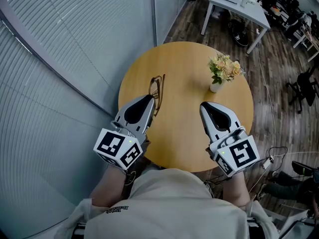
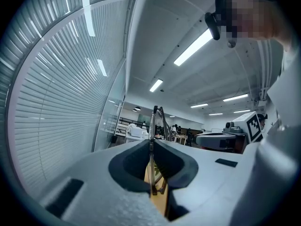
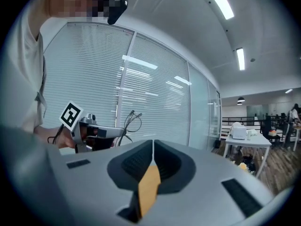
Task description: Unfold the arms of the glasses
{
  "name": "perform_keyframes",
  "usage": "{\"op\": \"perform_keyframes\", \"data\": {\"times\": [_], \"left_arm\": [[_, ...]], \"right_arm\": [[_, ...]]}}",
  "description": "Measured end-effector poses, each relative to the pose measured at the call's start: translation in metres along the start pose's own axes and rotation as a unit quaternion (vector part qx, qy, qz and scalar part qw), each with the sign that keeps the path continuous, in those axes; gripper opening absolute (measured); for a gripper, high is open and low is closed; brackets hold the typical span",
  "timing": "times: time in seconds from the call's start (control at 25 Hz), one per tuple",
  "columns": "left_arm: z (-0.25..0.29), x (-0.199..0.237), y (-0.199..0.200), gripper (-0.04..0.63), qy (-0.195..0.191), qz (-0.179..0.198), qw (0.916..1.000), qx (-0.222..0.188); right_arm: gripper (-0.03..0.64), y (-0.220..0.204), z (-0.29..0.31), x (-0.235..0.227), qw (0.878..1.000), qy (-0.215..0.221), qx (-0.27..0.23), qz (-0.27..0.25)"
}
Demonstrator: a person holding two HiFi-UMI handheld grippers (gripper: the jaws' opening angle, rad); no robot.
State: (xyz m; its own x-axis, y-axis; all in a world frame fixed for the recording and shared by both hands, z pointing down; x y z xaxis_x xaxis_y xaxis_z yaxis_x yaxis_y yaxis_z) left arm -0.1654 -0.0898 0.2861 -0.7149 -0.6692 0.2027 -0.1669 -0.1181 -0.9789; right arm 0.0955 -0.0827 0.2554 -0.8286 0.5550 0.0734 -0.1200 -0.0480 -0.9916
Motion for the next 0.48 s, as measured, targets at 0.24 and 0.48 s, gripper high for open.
{"op": "perform_keyframes", "data": {"times": [0.24, 0.48], "left_arm": [[0.006, -0.008, -0.003, 0.04, -0.015, 0.026, 0.9993, 0.023], [0.013, -0.017, -0.002, 0.04, -0.032, 0.059, 0.9972, 0.034]], "right_arm": [[0.034, 0.012, 0.012, 0.003, 1.0, 0.006, -0.011, -0.014], [0.053, 0.031, 0.025, 0.001, 0.999, 0.036, -0.034, 0.018]]}}
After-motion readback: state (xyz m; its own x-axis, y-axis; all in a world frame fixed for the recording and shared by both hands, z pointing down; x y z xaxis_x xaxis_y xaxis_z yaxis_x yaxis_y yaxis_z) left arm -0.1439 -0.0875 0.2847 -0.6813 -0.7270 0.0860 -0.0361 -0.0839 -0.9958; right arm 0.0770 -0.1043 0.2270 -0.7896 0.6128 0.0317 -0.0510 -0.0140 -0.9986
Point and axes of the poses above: the fingertips, and each gripper's own axes: z forward along the fingers, x to its left, y out of its top, the point moved 10 cm from there along -z, backward along the fingers, and after that the axes turned 9 degrees about -y, right-handed, at the moved point
